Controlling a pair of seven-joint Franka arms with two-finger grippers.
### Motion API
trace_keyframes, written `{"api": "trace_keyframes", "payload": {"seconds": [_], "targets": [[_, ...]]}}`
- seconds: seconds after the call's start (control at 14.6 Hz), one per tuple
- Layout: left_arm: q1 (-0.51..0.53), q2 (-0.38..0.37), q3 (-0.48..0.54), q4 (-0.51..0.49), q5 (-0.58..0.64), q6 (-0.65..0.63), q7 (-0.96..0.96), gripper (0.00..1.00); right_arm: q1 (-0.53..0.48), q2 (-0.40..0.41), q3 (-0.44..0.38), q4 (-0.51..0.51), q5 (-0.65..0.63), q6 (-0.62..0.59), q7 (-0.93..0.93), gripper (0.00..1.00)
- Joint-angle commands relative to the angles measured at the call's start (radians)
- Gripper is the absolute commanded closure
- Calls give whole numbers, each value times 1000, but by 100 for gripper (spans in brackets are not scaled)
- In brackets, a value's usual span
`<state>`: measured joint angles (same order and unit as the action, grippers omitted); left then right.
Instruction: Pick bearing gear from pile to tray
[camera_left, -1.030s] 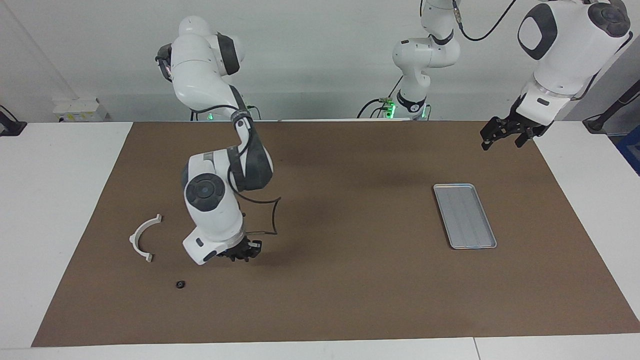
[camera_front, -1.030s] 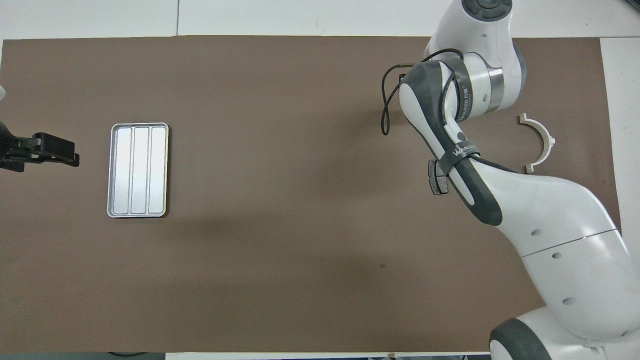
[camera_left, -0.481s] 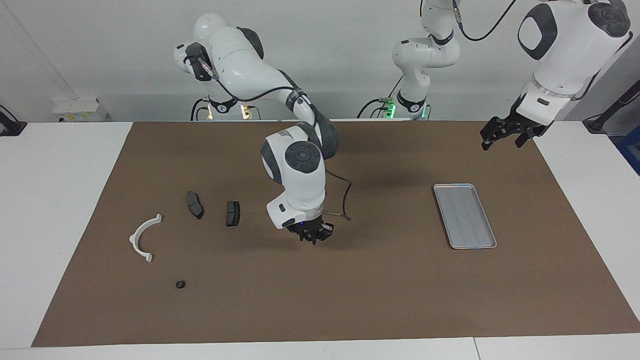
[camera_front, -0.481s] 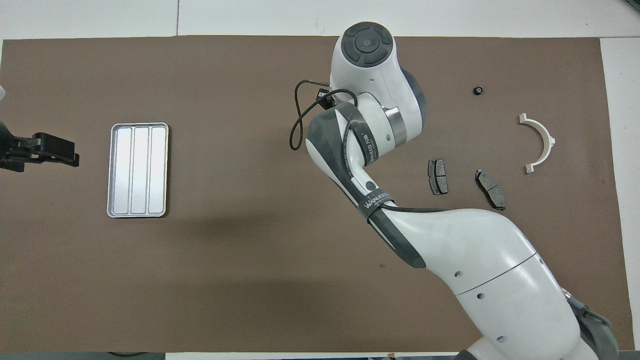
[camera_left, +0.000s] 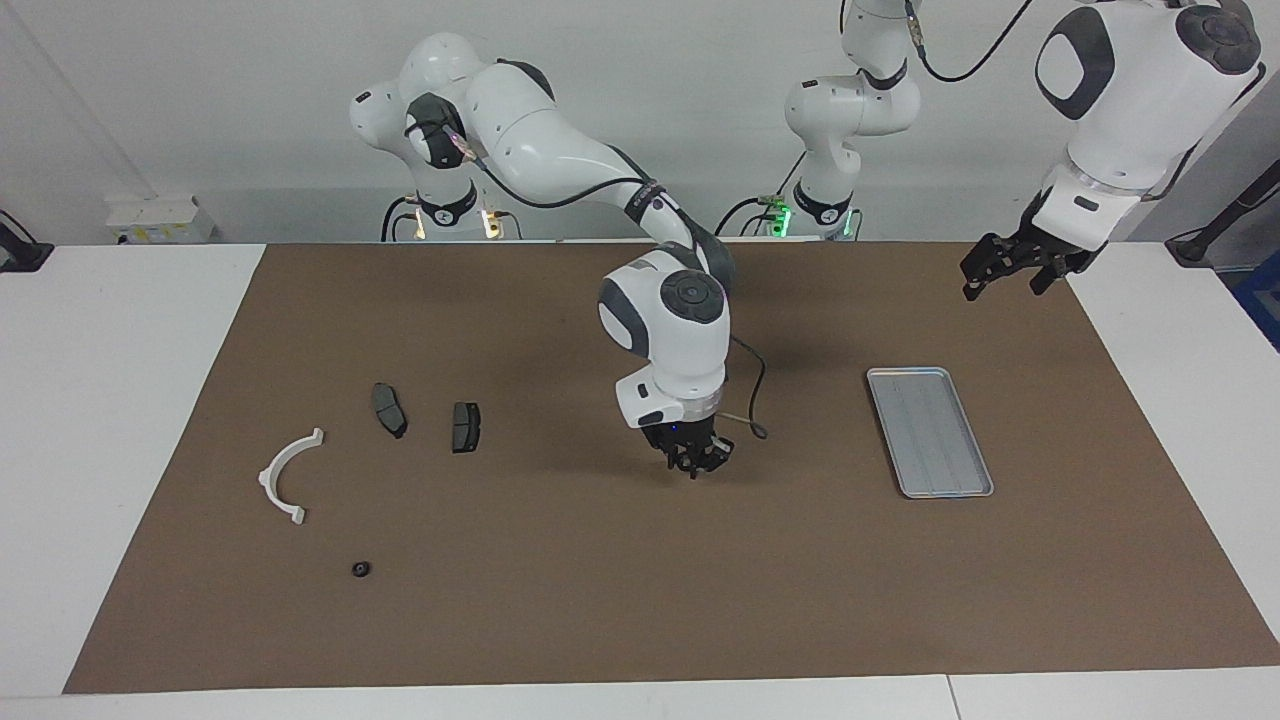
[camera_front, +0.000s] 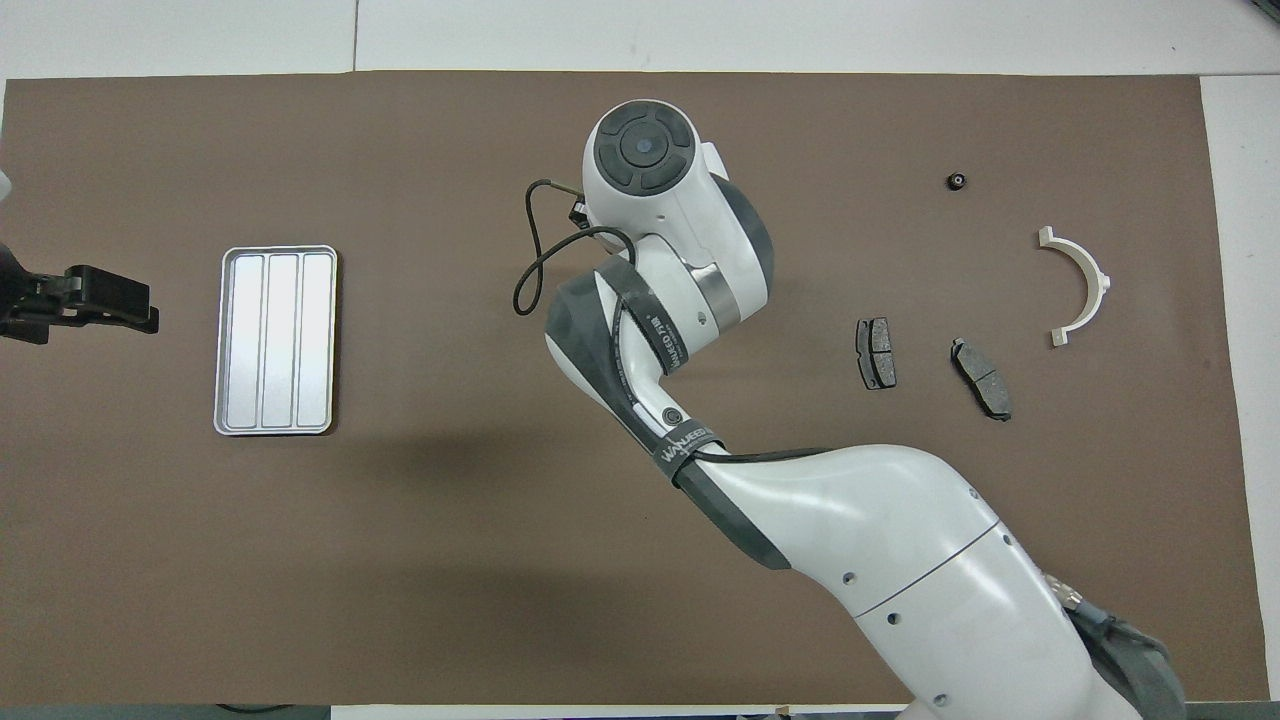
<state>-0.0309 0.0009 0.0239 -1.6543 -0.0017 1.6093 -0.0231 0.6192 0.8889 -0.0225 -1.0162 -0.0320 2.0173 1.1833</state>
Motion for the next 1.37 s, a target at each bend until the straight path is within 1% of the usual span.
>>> {"api": "trace_keyframes", "payload": {"seconds": [0.0, 0.07, 0.27, 0.41, 0.48, 0.55, 0.62, 0.69, 0.76, 0.89, 0.96, 1.1, 1.17, 1.24, 1.3], "targets": [[2, -24, -4, -19, 12, 4, -3, 0, 28, 36, -14, 18, 15, 18, 74, 100], [2, -24, -4, -21, 12, -5, -1, 0, 33, 48, -13, 18, 14, 41, 102, 100], [0, -25, -4, -19, 12, 1, -5, 0, 42, 77, -11, 18, 15, 54, 145, 100], [2, -25, -4, -21, 12, 0, -3, 0, 54, 82, -11, 18, 14, 66, 159, 100], [0, -25, -4, -21, 14, -2, -3, 0, 54, 82, -11, 18, 14, 66, 159, 98], [0, -25, -4, -22, 12, -6, -5, 0, 54, 82, -10, 18, 14, 66, 159, 89], [0, -36, -4, -37, 12, -11, -8, 0, 53, 82, -11, 18, 14, 64, 157, 76], [0, -39, -4, -47, 12, -9, -20, 0, 51, 81, -11, 18, 14, 60, 157, 18], [0, -39, -4, -47, 12, -3, -52, 0, 45, 76, -11, 18, 11, 48, 151, 0], [0, -39, -4, -47, 12, 1, -93, 0, 5, 56, 4, 18, 10, 3, 106, 0], [0, -39, -5, -48, 12, 4, -104, 0, -12, 21, 7, 18, 15, -24, 48, 0], [-9, -39, -7, -67, 2, 39, -202, 0, -97, -36, 68, 18, 15, -80, -100, 0], [-30, -39, -7, -83, -23, 70, -240, 0, -145, -56, 88, 18, 17, -107, -185, 0], [-40, -29, -7, -87, -46, 92, -303, 0, -192, -62, 99, 18, 17, -141, -282, 0], [-75, -10, -6, -85, -55, 119, -380, 0, -234, -65, 105, 18, 15, -161, -359, 0]]}}
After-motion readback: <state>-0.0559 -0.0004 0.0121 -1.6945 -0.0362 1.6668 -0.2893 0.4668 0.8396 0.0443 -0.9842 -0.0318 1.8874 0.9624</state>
